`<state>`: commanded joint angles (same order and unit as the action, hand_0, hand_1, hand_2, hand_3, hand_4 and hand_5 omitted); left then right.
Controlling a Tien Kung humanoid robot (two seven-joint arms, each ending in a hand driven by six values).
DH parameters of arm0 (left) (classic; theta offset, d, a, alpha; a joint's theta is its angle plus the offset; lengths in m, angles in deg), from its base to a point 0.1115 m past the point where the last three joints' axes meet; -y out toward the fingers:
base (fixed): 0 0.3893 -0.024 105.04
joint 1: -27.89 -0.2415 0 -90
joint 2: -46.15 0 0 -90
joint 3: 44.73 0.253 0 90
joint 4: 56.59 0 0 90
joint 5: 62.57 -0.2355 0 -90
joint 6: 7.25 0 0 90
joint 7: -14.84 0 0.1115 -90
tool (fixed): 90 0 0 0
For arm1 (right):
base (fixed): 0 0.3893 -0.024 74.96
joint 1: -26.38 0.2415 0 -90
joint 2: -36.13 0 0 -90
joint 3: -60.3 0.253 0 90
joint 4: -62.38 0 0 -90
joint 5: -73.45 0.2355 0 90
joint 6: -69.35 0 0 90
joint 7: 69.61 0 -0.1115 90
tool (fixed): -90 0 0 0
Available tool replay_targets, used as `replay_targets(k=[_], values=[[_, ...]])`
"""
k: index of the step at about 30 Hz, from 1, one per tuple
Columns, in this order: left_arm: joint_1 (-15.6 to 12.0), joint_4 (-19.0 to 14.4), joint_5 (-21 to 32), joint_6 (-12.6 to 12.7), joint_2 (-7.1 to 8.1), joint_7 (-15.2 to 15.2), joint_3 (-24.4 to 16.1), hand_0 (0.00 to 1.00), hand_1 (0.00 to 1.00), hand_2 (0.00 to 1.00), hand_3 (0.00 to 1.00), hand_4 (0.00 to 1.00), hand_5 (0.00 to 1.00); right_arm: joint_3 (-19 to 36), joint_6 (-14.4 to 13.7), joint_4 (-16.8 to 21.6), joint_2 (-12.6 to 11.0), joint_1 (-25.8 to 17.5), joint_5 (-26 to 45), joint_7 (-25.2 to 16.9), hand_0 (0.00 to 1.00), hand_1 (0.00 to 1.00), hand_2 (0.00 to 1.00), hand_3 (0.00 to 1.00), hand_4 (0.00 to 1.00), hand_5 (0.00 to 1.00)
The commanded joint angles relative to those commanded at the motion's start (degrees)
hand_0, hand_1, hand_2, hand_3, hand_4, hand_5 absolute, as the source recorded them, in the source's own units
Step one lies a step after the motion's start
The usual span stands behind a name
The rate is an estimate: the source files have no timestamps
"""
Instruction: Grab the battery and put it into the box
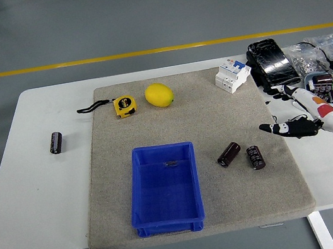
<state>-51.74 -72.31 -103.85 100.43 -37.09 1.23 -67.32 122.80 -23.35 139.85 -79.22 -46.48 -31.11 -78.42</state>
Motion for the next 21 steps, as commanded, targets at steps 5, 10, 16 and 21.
replay_targets(k=[5,10,16,21], values=[[0.08,0.03,-0.22,0.01,0.07,-0.15,-0.26,0.62,0.593,0.65,0.619,0.628,0.665,-3.02,1.54,0.43,-1.32,1.93,-4.86,0.16,0.786,0.77,0.799,0.805,0.998,0.232],[0.21,-0.01,-0.8,-0.1,0.09,-0.39,-0.62,0.62,0.593,0.65,0.619,0.628,0.665,-6.94,2.71,0.12,-2.09,4.76,-6.7,0.61,0.786,0.77,0.799,0.805,0.998,0.232],[0.4,-0.07,-2.18,-0.47,0.18,-0.85,-1.27,0.619,0.59,0.647,0.618,0.626,0.662,-10.4,4.3,-0.22,-2.46,7.13,-7.88,0.97,0.782,0.756,0.781,0.792,0.998,0.218],[0.44,-0.11,-2.56,-0.58,0.17,-1.04,-1.51,0.619,0.584,0.643,0.618,0.626,0.661,-12.8,4.76,-1.25,-2.56,8.78,-7.81,1.06,0.779,0.747,0.77,0.786,0.998,0.201]])
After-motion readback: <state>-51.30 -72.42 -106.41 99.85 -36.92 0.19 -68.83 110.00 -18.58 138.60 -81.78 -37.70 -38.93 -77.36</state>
